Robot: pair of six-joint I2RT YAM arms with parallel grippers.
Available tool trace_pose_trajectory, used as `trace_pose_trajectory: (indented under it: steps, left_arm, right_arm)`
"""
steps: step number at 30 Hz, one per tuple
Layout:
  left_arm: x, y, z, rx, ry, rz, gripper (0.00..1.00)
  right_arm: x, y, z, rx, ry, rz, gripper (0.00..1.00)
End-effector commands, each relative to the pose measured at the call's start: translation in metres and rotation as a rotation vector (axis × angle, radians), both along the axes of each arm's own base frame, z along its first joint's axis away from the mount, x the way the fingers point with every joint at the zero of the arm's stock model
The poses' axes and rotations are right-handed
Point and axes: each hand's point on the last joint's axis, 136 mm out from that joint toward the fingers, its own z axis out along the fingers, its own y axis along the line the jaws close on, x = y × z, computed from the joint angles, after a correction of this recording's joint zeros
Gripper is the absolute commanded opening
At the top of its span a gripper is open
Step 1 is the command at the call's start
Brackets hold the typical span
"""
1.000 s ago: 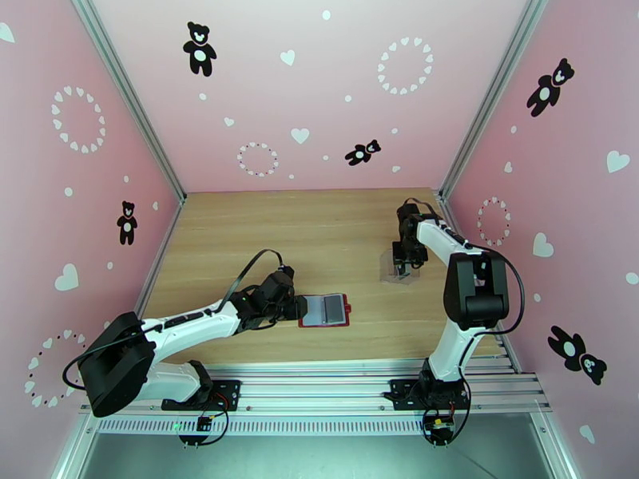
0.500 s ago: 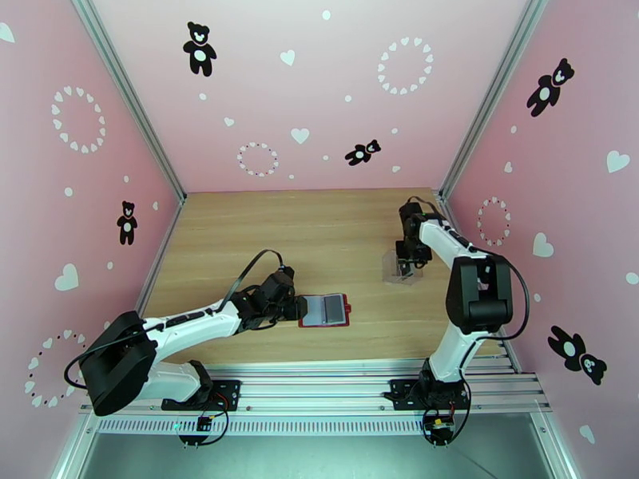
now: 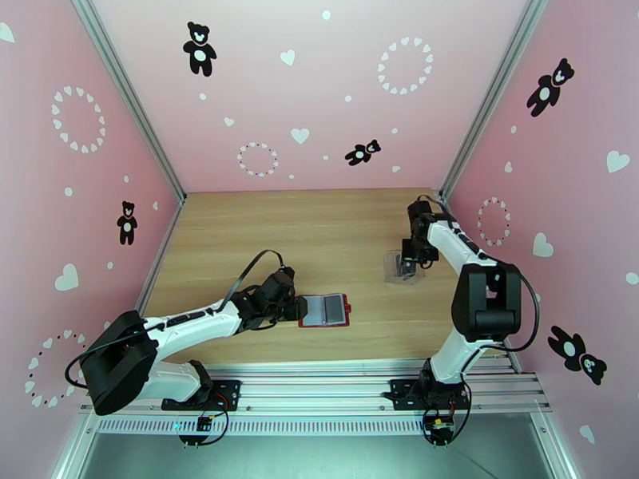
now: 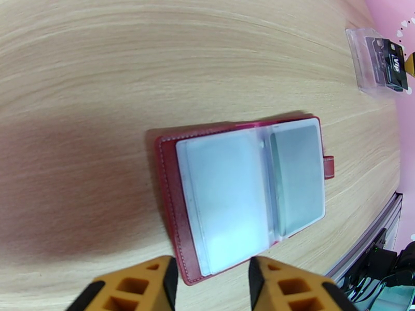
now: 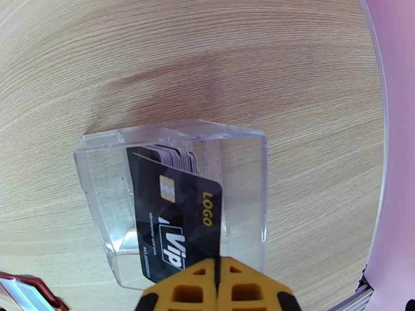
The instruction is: Put the credit cards into the card holder
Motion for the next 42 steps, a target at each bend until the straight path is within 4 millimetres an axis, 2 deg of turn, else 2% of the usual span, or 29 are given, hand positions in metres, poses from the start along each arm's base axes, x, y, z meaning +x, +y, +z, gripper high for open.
trace_pose_trajectory:
  steps: [1,7,11,16,22,34,42]
  left_arm:
    - [0.0,0.003,-0.004,0.011,0.002,-0.002,0.42]
    - [0.0,0.004,-0.003,0.011,0.0,-0.001,0.42]
    - [0.0,0.003,-0.004,0.011,0.0,-0.002,0.42]
    - [0.0,0.003,-0.004,0.01,0.001,-0.004,0.42]
    - [-0.001,0.004,-0.004,0.012,0.002,-0.002,0.42]
    - [-0.001,0.005,-0.005,0.012,0.001,-0.001,0.42]
    - [-0.001,0.006,-0.005,0.014,-0.002,0.001,0.42]
  right_arm:
    - [-0.001,0.012,0.005,0.065,-0.031,0.024,0.0]
    - [0.007,0.031,0.009,0.167,-0.078,0.051,0.0]
    - [0.007,0.033,0.005,0.183,-0.065,0.054,0.0]
    - [0.013,0.049,0.004,0.258,-0.078,0.082,0.0]
    - [0.016,0.054,0.001,0.282,-0.075,0.086,0.0]
    - [0.027,0.077,-0.008,0.395,-0.073,0.111,0.2]
    - [0.034,0.094,-0.012,0.417,-0.073,0.143,0.22]
